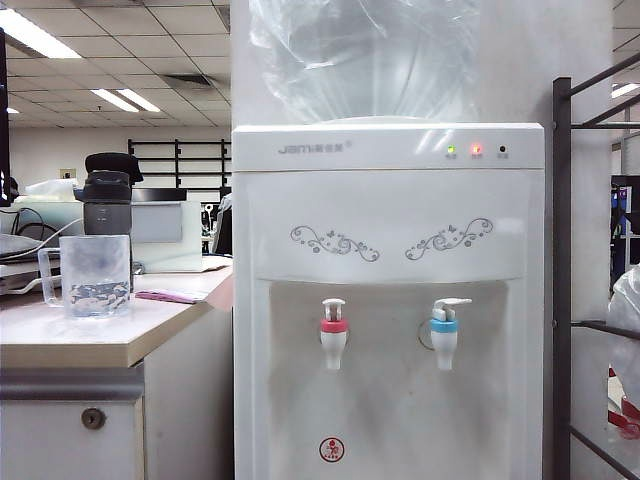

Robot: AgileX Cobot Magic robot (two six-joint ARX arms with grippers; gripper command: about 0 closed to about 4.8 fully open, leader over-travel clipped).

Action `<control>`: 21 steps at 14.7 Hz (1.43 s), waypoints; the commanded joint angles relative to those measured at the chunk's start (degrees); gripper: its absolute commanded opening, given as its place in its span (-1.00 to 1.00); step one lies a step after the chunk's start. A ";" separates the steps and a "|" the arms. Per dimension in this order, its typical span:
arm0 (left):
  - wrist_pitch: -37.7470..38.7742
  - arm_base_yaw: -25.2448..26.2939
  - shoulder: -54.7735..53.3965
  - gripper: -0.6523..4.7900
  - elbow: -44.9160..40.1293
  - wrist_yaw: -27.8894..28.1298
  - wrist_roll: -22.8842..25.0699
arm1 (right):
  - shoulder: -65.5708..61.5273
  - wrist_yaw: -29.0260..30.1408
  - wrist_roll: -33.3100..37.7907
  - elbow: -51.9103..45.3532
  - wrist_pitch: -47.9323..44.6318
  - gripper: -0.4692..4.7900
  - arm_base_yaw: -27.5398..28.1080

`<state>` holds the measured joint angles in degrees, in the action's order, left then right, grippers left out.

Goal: Pick up the plastic mug from the left desk, go to the hot water outlet of the water dispenser, press the vertical switch to get some water, then put the mug back on the desk.

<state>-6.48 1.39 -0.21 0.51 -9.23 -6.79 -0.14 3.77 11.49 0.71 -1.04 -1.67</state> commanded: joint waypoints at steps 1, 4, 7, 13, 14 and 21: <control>1.46 0.07 0.07 -0.78 0.07 -0.20 1.95 | 0.00 -0.11 -1.68 1.97 2.38 -0.84 -0.07; 2.91 0.07 0.07 -0.78 0.07 0.22 1.90 | 0.00 -0.13 -3.04 2.14 4.42 -0.84 -0.07; 2.64 0.04 0.07 0.04 1.73 0.13 -1.36 | 0.00 4.07 -2.93 7.23 9.42 -0.38 -0.07; 2.38 0.04 -1.07 1.00 10.36 -1.51 -4.28 | -6.10 14.08 -2.19 22.88 10.36 1.00 -0.09; 2.03 0.04 -2.58 1.00 12.48 -2.25 -4.11 | -10.01 15.34 -4.81 26.08 10.19 1.00 -0.09; -26.91 0.28 -45.68 1.00 17.35 7.98 3.85 | -47.50 21.86 -7.69 43.19 -4.66 1.00 -16.44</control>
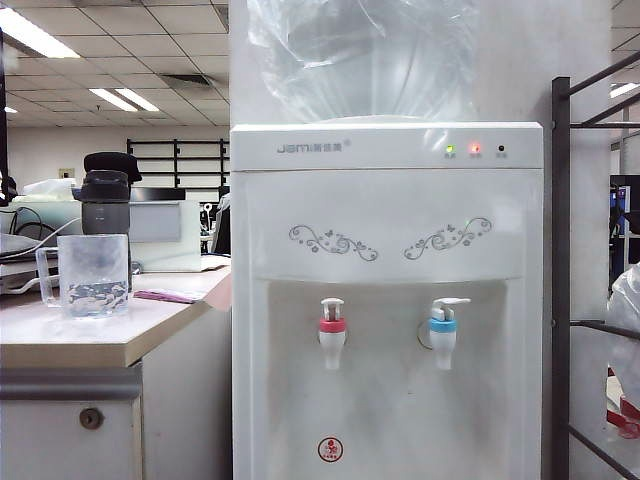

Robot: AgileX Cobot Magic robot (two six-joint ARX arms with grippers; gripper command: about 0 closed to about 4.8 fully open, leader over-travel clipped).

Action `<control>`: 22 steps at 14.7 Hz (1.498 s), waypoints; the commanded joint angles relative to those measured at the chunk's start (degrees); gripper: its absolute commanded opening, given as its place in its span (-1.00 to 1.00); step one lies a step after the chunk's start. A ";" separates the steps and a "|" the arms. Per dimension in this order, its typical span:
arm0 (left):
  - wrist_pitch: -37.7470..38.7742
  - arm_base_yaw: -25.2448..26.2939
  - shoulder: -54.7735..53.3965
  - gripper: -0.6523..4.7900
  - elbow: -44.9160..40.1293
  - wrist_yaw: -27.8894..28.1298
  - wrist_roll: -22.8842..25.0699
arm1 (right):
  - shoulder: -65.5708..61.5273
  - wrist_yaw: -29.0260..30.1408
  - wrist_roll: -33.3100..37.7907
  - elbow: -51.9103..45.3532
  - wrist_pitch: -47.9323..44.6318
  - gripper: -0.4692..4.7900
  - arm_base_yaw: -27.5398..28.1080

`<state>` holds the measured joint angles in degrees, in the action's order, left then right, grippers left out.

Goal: Pick up the plastic mug from the left desk, go to the hot water outlet of the water dispenser, press the vertical switch to get some water, then put the mug back on the desk.

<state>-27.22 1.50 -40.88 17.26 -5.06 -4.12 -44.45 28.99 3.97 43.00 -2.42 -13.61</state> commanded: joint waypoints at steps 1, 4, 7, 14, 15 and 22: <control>-10.16 1.33 -12.20 1.00 0.61 3.67 2.34 | -7.72 -4.13 -1.07 2.62 -3.48 1.00 -10.32; -20.24 7.10 -32.06 1.00 1.64 1.95 1.95 | -20.85 -5.09 -4.44 12.13 -1.05 1.00 -22.73; -20.13 9.73 -47.74 1.00 11.67 -6.82 5.29 | -30.29 -6.36 -7.04 21.97 6.80 1.00 -25.88; -20.11 9.75 -69.37 1.00 31.54 -6.56 10.10 | -32.44 -8.24 -8.94 22.32 5.66 1.00 -25.77; -20.09 9.75 -70.64 1.00 32.89 -6.54 10.10 | -32.50 -8.44 -8.96 22.32 5.79 1.00 -25.73; -19.96 9.75 -72.87 0.60 35.19 -6.58 10.10 | -33.59 -8.52 -8.94 22.29 7.15 1.00 -25.73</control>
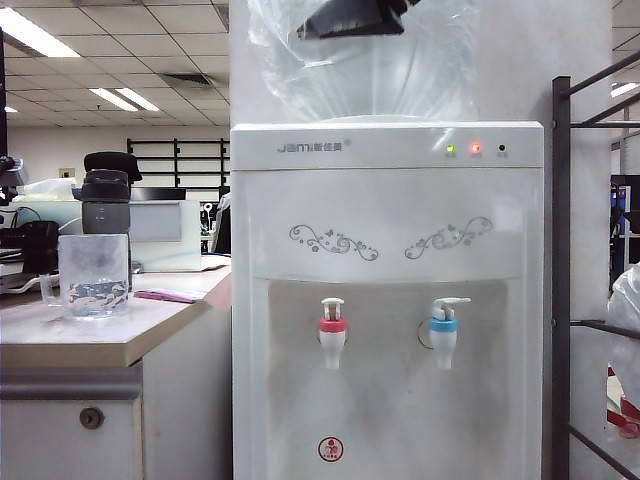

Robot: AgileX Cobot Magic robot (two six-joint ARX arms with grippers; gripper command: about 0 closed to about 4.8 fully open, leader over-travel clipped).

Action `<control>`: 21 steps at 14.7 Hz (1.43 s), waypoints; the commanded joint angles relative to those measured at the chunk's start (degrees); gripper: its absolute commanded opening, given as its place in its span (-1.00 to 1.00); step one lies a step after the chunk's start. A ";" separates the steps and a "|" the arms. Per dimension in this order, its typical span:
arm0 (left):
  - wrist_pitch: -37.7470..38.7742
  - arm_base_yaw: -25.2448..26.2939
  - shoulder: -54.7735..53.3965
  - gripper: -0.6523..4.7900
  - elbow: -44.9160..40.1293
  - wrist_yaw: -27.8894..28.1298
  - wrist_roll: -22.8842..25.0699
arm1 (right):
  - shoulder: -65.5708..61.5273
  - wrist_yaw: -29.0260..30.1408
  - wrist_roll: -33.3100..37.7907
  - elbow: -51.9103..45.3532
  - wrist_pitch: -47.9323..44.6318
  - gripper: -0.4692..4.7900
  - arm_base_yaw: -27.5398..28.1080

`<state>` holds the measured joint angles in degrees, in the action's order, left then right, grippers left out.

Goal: Pick up the plastic mug from the left desk, go to the hot water outlet of the water dispenser, press the vertical switch to get some water, then put the mug back on the desk.

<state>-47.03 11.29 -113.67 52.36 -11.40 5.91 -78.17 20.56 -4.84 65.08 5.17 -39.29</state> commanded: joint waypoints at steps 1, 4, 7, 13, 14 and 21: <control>-0.20 -0.04 -0.09 0.12 0.09 -0.42 0.07 | 0.13 -0.07 -0.13 0.22 -0.46 1.00 -0.09; -0.28 -0.04 -0.09 -0.78 0.09 -2.49 0.07 | 0.24 -0.09 -0.13 0.24 -0.20 1.00 -0.13; -0.33 -0.04 0.11 -0.78 0.09 -6.21 -0.52 | 1.27 -0.87 -0.15 0.24 4.50 1.00 0.15; 11.04 -1.40 11.87 -0.78 0.00 -12.00 -13.03 | 12.70 -11.91 -5.92 0.26 16.37 0.64 4.46; 14.62 -2.14 14.21 -0.78 0.00 -12.00 -12.98 | 13.31 -11.58 -5.90 0.26 17.70 0.44 5.09; 48.89 -29.05 35.85 -0.78 -0.07 -1.75 -10.67 | 17.55 -4.96 -6.32 0.15 36.94 -0.84 7.39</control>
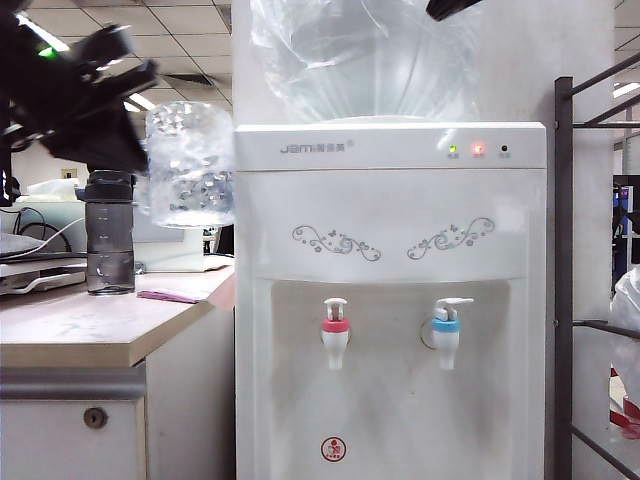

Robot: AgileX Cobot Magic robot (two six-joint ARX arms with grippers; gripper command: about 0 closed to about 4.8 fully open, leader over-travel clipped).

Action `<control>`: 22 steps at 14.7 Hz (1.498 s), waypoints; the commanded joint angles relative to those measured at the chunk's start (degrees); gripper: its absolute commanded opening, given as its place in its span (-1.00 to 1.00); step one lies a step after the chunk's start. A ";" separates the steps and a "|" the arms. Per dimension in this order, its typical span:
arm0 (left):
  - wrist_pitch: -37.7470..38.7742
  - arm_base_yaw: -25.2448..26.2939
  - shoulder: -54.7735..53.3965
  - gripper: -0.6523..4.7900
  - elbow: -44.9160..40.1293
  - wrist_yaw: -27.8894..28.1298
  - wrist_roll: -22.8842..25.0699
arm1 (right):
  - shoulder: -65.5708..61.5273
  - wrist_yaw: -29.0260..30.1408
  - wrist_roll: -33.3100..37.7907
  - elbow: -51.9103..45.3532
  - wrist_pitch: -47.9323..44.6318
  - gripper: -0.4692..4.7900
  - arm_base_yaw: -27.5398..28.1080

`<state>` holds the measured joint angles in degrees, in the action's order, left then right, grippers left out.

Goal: Pick up the plastic mug from the left desk, go to the hot water outlet of the water dispenser, press the vertical switch to get some water, then put the mug back on the desk.

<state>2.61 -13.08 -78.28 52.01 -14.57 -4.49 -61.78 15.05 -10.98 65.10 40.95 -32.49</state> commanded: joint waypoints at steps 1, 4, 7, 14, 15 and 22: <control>-0.39 -6.60 0.46 -0.78 -0.04 1.68 -0.26 | 1.79 0.57 -0.17 0.11 1.27 -0.84 1.07; -1.07 -13.42 0.46 -0.78 -3.72 5.09 -0.61 | 4.04 0.57 -0.24 0.09 1.44 -0.84 3.91; -5.38 -15.78 0.46 -0.78 -10.03 6.62 -3.65 | 4.61 0.48 -1.75 -0.09 2.38 -0.84 5.31; -18.16 -15.76 -5.46 -0.78 -17.64 6.08 -5.42 | 4.57 5.01 -0.07 -10.75 -8.52 -0.84 5.38; -22.01 -15.76 -9.68 -0.78 -17.64 5.29 -5.66 | 4.44 5.73 0.83 -12.81 -11.91 -0.84 5.35; -34.86 -15.76 -23.63 -0.78 -17.44 3.82 -8.39 | 2.29 7.65 0.87 -13.05 -17.46 -0.84 5.35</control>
<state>-28.77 -28.71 -101.84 34.26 -9.72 -12.19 -59.35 22.28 -10.33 51.83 24.56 -27.09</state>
